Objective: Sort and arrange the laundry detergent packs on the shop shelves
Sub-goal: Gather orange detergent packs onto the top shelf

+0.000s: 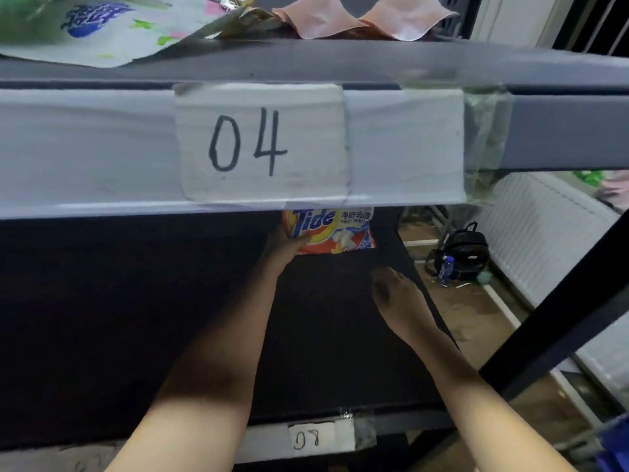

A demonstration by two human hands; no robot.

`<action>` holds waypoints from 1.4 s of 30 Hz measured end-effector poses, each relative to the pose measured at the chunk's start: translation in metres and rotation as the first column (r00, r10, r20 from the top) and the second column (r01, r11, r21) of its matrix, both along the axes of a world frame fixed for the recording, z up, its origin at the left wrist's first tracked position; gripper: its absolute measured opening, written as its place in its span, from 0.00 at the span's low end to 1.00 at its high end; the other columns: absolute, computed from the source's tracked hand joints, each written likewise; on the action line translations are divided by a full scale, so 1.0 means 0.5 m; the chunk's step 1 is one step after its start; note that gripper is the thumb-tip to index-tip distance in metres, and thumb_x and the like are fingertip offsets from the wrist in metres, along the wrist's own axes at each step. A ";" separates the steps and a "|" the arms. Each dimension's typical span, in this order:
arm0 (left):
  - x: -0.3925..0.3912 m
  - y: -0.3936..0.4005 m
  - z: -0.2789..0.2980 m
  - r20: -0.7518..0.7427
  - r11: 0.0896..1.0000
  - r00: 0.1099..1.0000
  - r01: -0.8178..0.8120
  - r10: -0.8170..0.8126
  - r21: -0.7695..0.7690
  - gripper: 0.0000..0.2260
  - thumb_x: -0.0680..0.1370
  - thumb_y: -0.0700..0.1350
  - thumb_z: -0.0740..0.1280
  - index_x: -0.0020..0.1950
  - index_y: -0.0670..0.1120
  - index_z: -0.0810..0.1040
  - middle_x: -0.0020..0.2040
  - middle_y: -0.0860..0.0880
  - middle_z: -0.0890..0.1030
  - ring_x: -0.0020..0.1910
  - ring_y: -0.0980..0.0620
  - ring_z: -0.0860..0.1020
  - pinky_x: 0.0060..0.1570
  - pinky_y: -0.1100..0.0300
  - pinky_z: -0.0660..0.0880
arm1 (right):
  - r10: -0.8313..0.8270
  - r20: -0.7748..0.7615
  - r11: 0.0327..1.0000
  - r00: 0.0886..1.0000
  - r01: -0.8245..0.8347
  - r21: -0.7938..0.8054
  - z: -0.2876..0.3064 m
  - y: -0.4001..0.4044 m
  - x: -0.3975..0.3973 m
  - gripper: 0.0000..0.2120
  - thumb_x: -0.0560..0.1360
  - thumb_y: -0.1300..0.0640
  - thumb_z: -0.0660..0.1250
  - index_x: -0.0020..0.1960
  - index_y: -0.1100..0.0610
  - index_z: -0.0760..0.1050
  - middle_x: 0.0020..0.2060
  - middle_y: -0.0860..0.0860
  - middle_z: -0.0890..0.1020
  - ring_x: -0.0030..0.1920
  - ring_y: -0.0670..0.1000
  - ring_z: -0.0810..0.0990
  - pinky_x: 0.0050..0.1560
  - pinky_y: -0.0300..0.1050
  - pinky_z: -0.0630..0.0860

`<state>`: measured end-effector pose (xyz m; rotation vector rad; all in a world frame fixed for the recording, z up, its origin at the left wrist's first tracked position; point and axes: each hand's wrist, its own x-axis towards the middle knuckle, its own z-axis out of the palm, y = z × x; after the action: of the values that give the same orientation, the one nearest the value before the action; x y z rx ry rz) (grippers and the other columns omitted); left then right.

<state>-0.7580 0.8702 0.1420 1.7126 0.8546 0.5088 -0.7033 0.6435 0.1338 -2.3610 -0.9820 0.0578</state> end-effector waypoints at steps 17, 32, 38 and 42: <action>-0.277 -0.134 -0.019 0.319 0.951 0.947 0.073 0.027 -0.299 0.19 0.71 0.46 0.70 0.61 0.51 0.76 0.57 0.49 0.82 0.58 0.49 0.79 0.63 0.50 0.72 | 0.296 -0.609 0.925 0.736 -0.061 0.375 0.002 0.054 -0.014 0.16 0.73 0.50 0.69 0.60 0.52 0.73 0.53 0.45 0.80 0.47 0.41 0.81 0.44 0.31 0.73; -0.634 -0.092 0.094 0.174 0.961 0.984 0.007 0.043 -0.276 0.18 0.67 0.55 0.71 0.54 0.50 0.79 0.50 0.50 0.85 0.53 0.51 0.82 0.61 0.52 0.74 | 0.648 -0.760 0.760 0.054 0.024 0.649 0.038 0.116 -0.356 0.43 0.47 0.48 0.84 0.58 0.60 0.73 0.48 0.57 0.85 0.46 0.55 0.85 0.40 0.44 0.80; -0.811 -0.084 0.107 0.198 0.945 0.952 -0.172 0.232 -0.279 0.10 0.73 0.48 0.67 0.50 0.44 0.80 0.45 0.44 0.85 0.41 0.50 0.84 0.41 0.58 0.80 | 0.655 -0.715 0.745 0.244 -0.051 0.665 0.082 0.152 -0.563 0.40 0.47 0.49 0.84 0.55 0.60 0.75 0.46 0.53 0.85 0.45 0.51 0.84 0.40 0.39 0.79; -0.960 -0.078 0.174 0.338 0.953 0.892 -0.263 0.299 -0.150 0.10 0.74 0.46 0.66 0.55 0.49 0.77 0.44 0.50 0.86 0.40 0.52 0.84 0.35 0.60 0.79 | 0.737 -0.624 0.673 0.261 -0.199 0.712 0.157 0.175 -0.697 0.20 0.64 0.64 0.70 0.56 0.62 0.75 0.48 0.53 0.85 0.48 0.52 0.84 0.43 0.40 0.79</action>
<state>-1.2381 0.8315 0.2291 1.3512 0.8479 0.9292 -1.0519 0.7308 0.2123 -1.0627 -0.9319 1.0832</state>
